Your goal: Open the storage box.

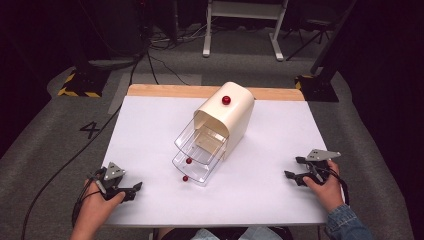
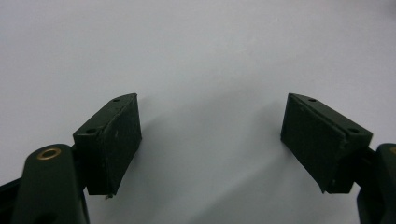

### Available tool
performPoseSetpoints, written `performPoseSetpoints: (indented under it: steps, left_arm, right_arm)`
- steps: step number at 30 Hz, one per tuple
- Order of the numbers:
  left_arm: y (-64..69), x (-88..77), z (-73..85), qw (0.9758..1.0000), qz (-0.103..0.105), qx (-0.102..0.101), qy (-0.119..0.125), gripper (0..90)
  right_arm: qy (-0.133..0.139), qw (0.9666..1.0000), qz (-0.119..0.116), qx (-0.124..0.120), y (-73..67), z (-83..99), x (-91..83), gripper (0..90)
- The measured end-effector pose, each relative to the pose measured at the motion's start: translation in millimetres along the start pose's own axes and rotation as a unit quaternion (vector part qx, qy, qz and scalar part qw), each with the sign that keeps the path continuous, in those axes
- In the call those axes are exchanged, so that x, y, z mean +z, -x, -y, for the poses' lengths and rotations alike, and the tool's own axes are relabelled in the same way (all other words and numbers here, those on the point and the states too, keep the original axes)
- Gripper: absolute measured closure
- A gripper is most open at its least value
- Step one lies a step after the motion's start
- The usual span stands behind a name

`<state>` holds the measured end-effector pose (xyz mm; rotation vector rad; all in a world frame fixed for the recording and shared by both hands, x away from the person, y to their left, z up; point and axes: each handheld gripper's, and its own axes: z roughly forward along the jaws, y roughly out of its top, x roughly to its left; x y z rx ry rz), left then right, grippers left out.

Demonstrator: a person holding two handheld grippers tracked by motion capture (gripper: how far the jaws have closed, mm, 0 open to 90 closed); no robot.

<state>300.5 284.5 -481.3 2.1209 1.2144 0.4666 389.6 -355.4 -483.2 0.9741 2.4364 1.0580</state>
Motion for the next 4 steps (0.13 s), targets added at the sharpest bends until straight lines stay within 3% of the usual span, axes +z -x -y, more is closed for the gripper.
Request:
performPoseSetpoints:
  steps: [4]
  left_arm:
    - [1.6, 0.6, 0.7, 1.0000, -0.004, 0.003, 0.003, 20.0]
  right_arm:
    - [0.000, 1.0000, 0.001, -0.001, 0.0, 0.1, 0.0, 19.4]
